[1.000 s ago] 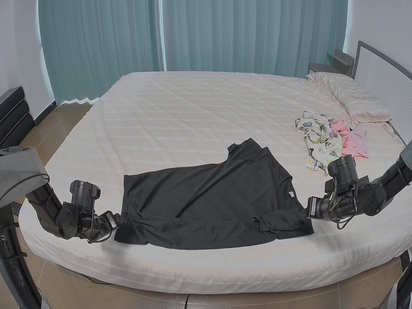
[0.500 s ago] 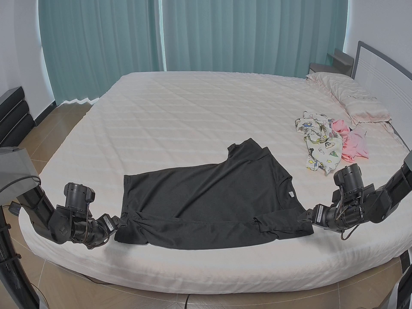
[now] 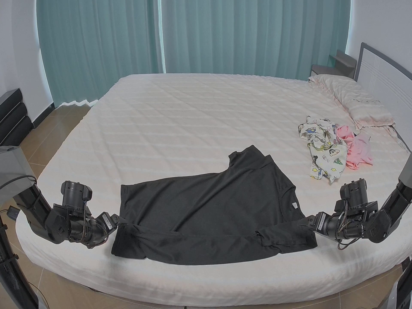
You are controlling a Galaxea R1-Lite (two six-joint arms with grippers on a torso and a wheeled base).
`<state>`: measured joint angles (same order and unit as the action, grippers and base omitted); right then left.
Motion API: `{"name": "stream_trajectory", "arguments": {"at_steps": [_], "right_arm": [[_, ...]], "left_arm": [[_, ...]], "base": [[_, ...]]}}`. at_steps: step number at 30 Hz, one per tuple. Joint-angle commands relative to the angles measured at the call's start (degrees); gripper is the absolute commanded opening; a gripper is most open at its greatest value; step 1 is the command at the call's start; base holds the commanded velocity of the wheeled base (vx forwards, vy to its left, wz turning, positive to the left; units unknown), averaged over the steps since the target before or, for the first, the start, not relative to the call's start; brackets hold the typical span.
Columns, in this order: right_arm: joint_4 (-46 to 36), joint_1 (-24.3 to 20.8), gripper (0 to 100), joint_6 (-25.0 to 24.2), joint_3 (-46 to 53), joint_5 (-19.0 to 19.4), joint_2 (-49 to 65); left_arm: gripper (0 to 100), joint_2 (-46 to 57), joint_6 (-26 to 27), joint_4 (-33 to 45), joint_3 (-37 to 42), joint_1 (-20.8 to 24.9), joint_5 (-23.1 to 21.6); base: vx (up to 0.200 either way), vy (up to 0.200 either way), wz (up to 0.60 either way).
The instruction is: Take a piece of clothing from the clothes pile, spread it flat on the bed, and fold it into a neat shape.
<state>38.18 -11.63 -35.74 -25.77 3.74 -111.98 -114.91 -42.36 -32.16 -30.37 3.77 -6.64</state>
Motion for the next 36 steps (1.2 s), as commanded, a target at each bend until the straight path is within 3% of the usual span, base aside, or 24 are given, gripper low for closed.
{"name": "stream_trajectory", "arguments": {"at_steps": [1,5,10,15,24,25,26,28,36], "right_arm": [[0.23,0.38,100,-0.03,1.07,0.48,-1.13],[0.23,-0.06,100,-0.03,1.16,0.48,-0.69],[0.32,-0.67,100,-0.03,1.78,0.48,-0.34],[0.32,-0.85,100,-0.03,2.04,0.39,-0.08],[0.40,-0.85,100,0.06,2.13,0.48,0.01],[0.40,-0.85,100,0.06,2.13,0.48,0.01],[0.40,-0.85,100,0.06,2.04,0.21,-0.08],[0.75,-0.76,100,0.06,2.13,0.21,-0.08],[4.36,-0.59,100,0.15,2.39,0.30,-0.69]], "left_arm": [[100,0.21,0.53,-0.18,1.63,0.01,-2.67],[100,-0.14,0.97,-2.73,1.89,0.10,-6.72],[100,-0.49,0.61,-6.07,1.27,1.07,-6.63],[100,-4.62,0.88,-7.04,-0.22,3.62,-0.65],[100,-10.34,1.14,-7.13,-4.17,6.60,4.80],[0,-10.34,1.14,-7.13,-4.17,6.60,4.80],[0,-11.83,1.14,-7.13,-5.67,6.69,7.79],[0,-12.18,0.97,-7.22,-6.64,6.69,9.72],[0,-9.98,0.61,-7.04,-5.67,6.60,10.60]], "base": [[0.000,0.000,0.00],[0.000,0.000,0.00],[0.000,0.000,0.00],[0.000,0.000,0.00],[0.000,0.000,0.00],[0.000,0.000,0.00],[0.000,0.000,0.00],[0.000,0.000,0.00],[0.000,0.000,0.00]]}}
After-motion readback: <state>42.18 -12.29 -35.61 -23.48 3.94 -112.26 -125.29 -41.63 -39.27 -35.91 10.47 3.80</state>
